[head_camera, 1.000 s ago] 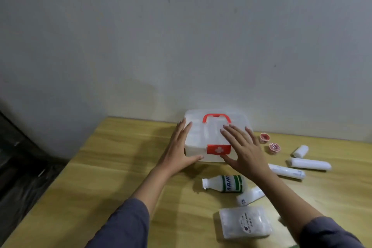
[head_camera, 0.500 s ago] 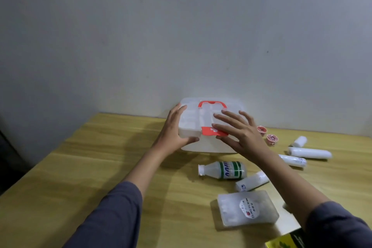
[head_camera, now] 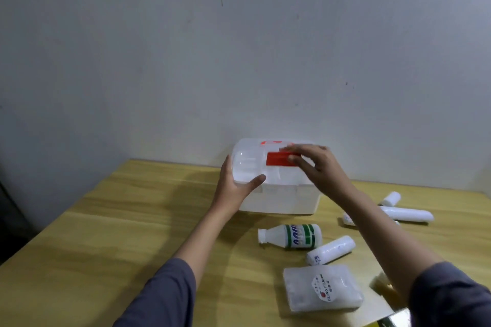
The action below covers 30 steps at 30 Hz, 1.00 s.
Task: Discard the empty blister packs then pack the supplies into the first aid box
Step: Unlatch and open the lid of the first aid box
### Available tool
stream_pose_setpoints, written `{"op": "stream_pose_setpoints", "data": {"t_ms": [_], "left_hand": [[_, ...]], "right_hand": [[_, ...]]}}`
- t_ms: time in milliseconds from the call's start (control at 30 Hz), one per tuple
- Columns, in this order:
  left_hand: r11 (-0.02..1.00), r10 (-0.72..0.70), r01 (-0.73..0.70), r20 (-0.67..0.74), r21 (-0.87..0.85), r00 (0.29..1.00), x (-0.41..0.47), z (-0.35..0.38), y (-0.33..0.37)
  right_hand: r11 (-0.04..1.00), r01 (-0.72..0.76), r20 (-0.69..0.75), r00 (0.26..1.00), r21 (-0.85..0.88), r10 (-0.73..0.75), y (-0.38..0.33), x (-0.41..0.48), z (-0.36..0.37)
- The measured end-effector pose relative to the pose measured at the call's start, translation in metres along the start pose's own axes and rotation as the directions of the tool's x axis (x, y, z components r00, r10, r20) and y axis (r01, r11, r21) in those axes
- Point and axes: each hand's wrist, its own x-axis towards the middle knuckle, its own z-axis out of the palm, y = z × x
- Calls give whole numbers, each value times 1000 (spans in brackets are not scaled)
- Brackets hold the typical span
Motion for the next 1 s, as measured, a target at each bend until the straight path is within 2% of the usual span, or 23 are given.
{"op": "stream_pose_setpoints", "data": {"t_ms": [67, 400, 500, 600, 700, 800, 1000], "left_hand": [[1000, 3, -3, 26, 1, 1000, 3, 0, -2], [977, -54, 53, -1, -204, 999, 2, 5, -11], [975, -60, 61, 11, -212, 998, 0, 5, -13], [979, -60, 65, 30, -195, 998, 1, 4, -17], [981, -51, 55, 27, -185, 998, -1, 2, -16], [981, -37, 39, 13, -192, 999, -1, 3, -22], [977, -41, 36, -20, -211, 999, -5, 8, -22]], "right_hand": [[998, -23, -49, 998, 54, 26, -5, 17, -9], [990, -136, -300, 946, -35, 119, 13, 80, -7], [981, -181, -396, 908, -72, 139, 14, 91, -2], [988, -143, -450, 887, -60, 101, 22, 93, 4], [993, -101, -463, 878, 69, 121, 37, 89, 2], [960, -140, -540, 802, 242, 253, 49, 82, -2], [789, -188, -524, 655, 585, 544, 56, 75, -4]]}}
